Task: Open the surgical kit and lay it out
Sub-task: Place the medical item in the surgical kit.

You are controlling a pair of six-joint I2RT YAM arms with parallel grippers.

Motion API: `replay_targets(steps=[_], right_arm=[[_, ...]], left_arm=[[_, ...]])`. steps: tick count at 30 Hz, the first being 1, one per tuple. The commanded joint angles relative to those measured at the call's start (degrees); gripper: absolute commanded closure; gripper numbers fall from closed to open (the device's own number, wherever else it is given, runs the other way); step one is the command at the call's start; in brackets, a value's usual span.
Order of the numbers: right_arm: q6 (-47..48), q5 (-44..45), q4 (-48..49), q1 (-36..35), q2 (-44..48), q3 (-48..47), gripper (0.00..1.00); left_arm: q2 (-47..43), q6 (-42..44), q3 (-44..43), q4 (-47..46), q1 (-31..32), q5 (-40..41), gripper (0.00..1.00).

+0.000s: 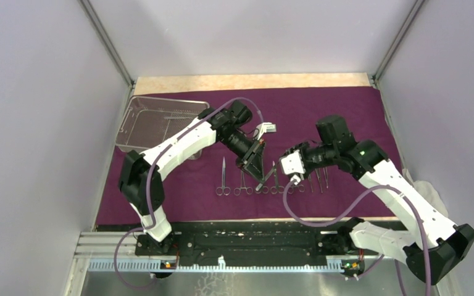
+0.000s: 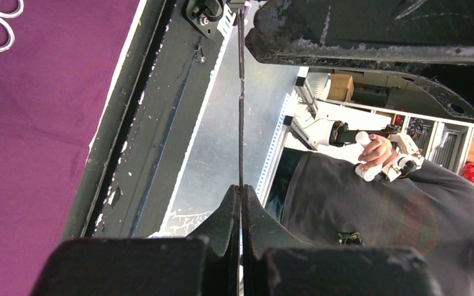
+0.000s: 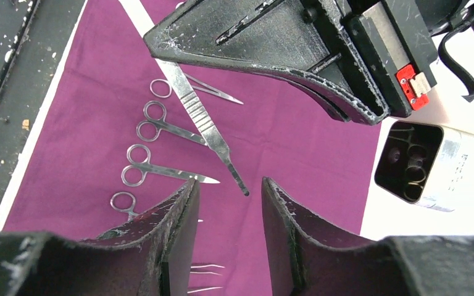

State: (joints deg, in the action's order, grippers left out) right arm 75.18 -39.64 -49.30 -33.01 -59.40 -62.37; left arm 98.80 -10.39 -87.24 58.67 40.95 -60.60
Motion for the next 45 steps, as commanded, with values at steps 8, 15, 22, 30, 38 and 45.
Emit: replay_targets(steps=[8,15,22,30,38,45], right_arm=[[5.75,4.05,-0.71,-4.6,-1.41,-3.95,0.63],[6.52,6.46,-0.27,-6.76,-2.42,-3.66,0.69],[8.11,7.78,-0.45,-7.74,-2.65,-3.2,0.79],[9.45,8.86,-1.56,-8.5,-3.1,-3.25,1.0],[5.96,8.98,2.38,-8.73,-1.34,-0.29,1.0],[-5.75,15.13,8.78,-8.71,7.96,8.86,1.0]], left_arm=[[-2.32,0.11,0.72,-0.31,0.1,-4.14,1.0],[-2.43,0.02,1.37,-0.27,0.1,-4.32,1.0],[-2.54,-0.15,1.7,-0.23,0.1,-4.4,1.0],[-2.31,-0.7,1.27,-0.31,0.18,-4.37,1.0],[-1.56,-1.72,-1.48,0.14,0.1,-1.5,0.83],[-5.23,-5.72,-5.87,-2.42,-4.97,7.46,0.34]])
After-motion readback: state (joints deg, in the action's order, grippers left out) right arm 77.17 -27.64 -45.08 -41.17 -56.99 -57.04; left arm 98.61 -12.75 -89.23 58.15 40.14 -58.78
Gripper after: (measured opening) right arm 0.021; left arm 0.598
